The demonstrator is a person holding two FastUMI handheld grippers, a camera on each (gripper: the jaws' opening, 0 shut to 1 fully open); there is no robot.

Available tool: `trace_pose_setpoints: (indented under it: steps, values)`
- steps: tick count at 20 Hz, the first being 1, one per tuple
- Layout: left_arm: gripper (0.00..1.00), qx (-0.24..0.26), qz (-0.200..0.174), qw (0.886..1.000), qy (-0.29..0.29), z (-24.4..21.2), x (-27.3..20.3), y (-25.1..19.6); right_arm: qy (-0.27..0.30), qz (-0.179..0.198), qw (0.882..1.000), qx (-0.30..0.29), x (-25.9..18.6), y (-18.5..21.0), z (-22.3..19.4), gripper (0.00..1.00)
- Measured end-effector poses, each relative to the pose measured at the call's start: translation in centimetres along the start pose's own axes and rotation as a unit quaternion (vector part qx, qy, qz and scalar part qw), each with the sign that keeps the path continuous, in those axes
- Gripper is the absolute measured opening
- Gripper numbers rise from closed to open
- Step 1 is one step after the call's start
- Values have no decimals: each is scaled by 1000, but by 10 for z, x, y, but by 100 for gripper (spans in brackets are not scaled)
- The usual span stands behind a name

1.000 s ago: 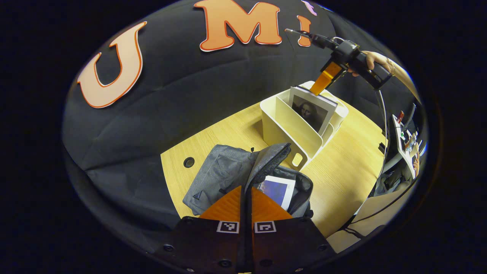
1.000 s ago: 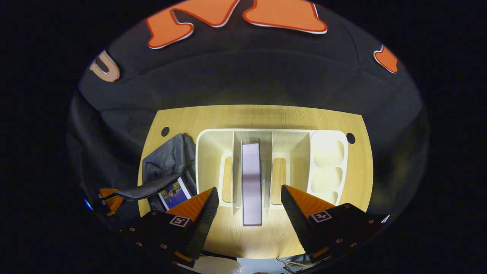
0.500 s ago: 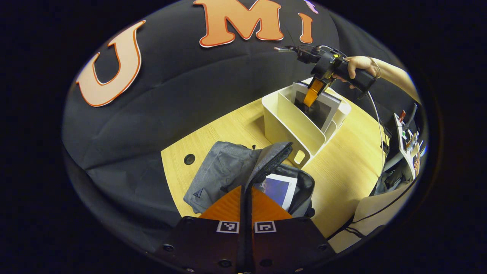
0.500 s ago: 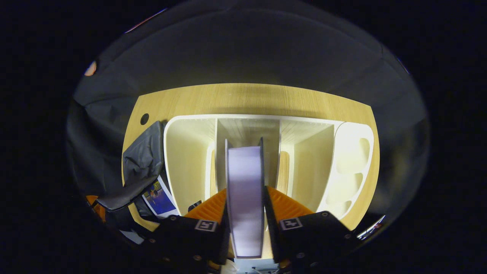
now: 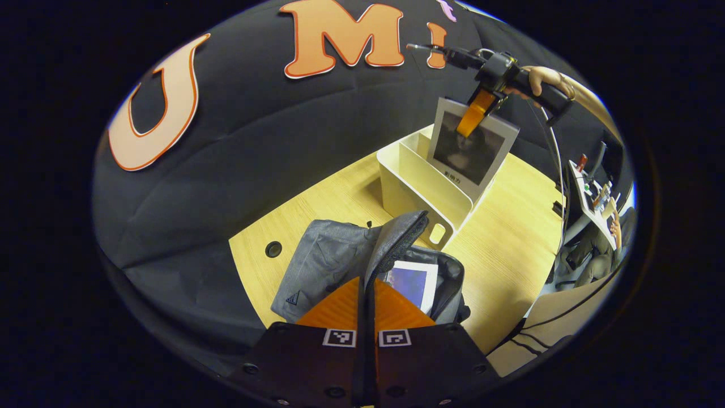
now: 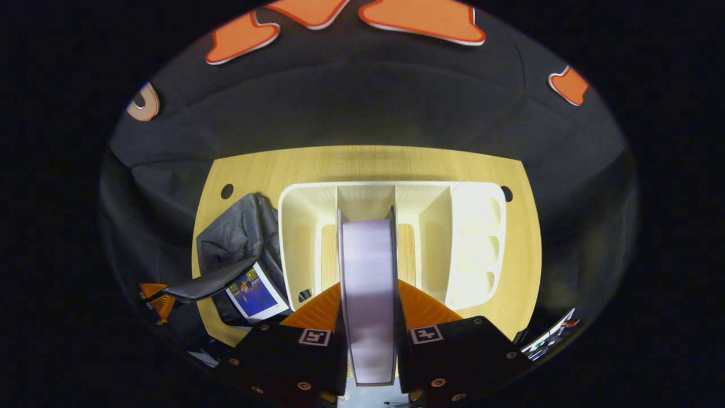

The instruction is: Open the schoolbag, grab two books from the bookshelf and put them into the schoolbag.

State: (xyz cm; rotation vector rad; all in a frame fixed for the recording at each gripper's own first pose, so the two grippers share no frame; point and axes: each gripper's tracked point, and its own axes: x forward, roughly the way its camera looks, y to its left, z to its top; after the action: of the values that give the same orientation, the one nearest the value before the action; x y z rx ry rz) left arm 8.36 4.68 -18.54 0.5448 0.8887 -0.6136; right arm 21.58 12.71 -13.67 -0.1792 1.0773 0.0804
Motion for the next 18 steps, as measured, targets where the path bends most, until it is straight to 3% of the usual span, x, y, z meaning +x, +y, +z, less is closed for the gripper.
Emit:
trace_pose_setpoints:
  steps: [4, 7, 13, 15, 18]
  values:
    - [1, 33, -17, 999, -5, -1, -1, 1, -62, 27, 997, 45, -78, 15, -5, 36]
    - [1, 46, -25, 999, -7, -2, 2, 3, -91, 43, 993, 61, -121, 23, -36, 36]
    - [1, 72, -20, 997, -8, 3, 7, 10, -101, 142, 974, 145, -132, 76, -132, 36]
    - [1, 85, -18, 996, -7, 9, 4, 9, -106, 199, 954, 197, -114, 101, -153, 36]
    - [1, 101, -17, 995, -5, 12, -2, 6, -91, 275, 913, 287, -67, 132, -178, 35]
